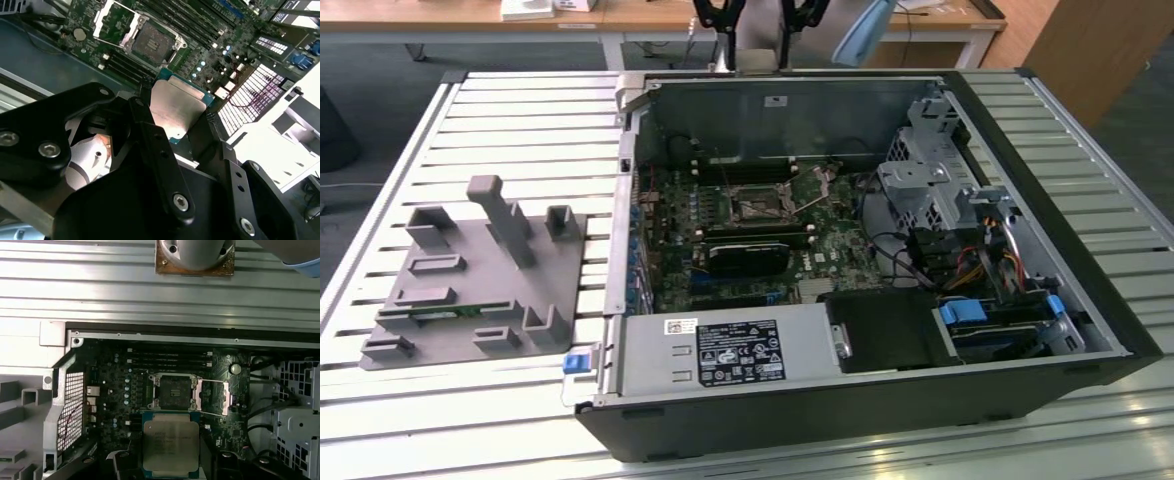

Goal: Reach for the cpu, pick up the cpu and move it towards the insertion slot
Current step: 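Reach for the cpu, then pick up the cpu and move it towards the insertion slot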

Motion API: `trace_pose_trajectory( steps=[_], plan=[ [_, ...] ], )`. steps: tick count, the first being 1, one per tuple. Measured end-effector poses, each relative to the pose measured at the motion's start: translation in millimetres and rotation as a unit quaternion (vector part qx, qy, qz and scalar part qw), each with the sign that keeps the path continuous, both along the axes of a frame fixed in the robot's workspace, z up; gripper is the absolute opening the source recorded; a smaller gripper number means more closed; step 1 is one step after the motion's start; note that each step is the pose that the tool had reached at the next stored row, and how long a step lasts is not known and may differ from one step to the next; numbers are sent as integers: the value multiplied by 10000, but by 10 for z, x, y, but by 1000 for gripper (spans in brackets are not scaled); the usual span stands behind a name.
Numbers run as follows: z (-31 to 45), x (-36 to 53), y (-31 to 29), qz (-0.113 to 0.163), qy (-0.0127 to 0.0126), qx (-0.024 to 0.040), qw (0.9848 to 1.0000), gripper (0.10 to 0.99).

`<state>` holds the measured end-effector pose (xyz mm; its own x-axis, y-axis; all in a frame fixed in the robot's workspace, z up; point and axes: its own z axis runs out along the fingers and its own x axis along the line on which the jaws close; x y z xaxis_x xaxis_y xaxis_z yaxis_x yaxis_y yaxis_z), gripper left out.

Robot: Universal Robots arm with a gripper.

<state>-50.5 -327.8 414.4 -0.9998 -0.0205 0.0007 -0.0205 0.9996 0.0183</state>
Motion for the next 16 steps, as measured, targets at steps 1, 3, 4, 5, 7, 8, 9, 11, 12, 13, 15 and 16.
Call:
trace_pose_trajectory(
  steps=[1, 3, 4, 5, 7, 8, 9, 11, 12, 13, 15, 16],
  plan=[
    [0, 20, 0, 0, 0, 0, 10000, 541],
    [-2, 59, 0, 0, 0, 0, 10000, 541],
    [-2, 80, 0, 0, 0, 0, 10000, 541],
    [-3, 103, 0, 0, 0, 0, 10000, 541],
    [-4, 158, 0, 1, 0, 1, 10000, 541],
    [-4, 189, 0, 0, 0, 0, 10000, 541],
    [-4, 211, 0, 0, 0, 0, 10000, 541],
    [-5, 250, 0, 0, 0, 1, 10000, 541],
    [-5, 264, 0, 0, 0, 1, 10000, 541],
    [-5, 272, 0, 1, 0, 0, 10000, 541],
    [-5, 272, 0, 0, 0, 0, 10000, 541],
    [-5, 272, 0, 0, 0, 1, 10000, 541]
  ],
)
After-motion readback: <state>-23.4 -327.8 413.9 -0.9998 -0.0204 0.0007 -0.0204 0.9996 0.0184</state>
